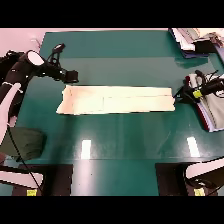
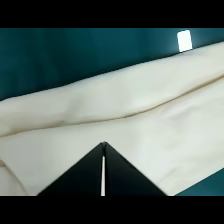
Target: Fold the shirts.
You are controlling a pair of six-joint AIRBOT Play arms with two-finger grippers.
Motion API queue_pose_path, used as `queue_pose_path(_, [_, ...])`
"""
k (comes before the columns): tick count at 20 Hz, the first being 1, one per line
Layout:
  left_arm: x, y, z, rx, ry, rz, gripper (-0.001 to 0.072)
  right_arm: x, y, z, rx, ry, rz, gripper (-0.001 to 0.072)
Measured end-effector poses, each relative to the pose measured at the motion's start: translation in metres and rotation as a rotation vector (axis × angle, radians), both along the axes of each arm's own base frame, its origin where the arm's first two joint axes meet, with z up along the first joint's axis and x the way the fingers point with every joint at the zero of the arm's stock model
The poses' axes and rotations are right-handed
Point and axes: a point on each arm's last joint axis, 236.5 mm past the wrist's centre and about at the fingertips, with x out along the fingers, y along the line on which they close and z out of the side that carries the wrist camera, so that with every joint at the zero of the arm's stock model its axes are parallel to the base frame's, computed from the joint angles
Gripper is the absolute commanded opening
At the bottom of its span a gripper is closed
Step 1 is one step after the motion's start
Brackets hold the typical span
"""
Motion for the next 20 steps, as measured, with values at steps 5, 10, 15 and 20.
queue_pose_path(5, [-0.011,-0.062,-0.017,-0.046,0.028,-0.036,0.0025,0.012,0.035,-0.019,0.091,-0.031,-0.020,0.0109])
queue_pose_path(10, [-0.020,-0.121,-0.042,-0.061,0.042,-0.094,0.0025,0.045,0.054,0.013,0.063,-0.191,0.019,0.0013])
queue_pose_path(15, [-0.011,-0.159,-0.065,-0.105,0.070,-0.110,0.0025,0.069,0.087,0.121,0.041,-0.406,0.128,0.0013])
queue_pose_path(20, [-0.005,-0.181,-0.084,-0.175,0.128,-0.094,0.0025,0.070,0.155,0.220,0.042,-0.592,0.251,0.0014])
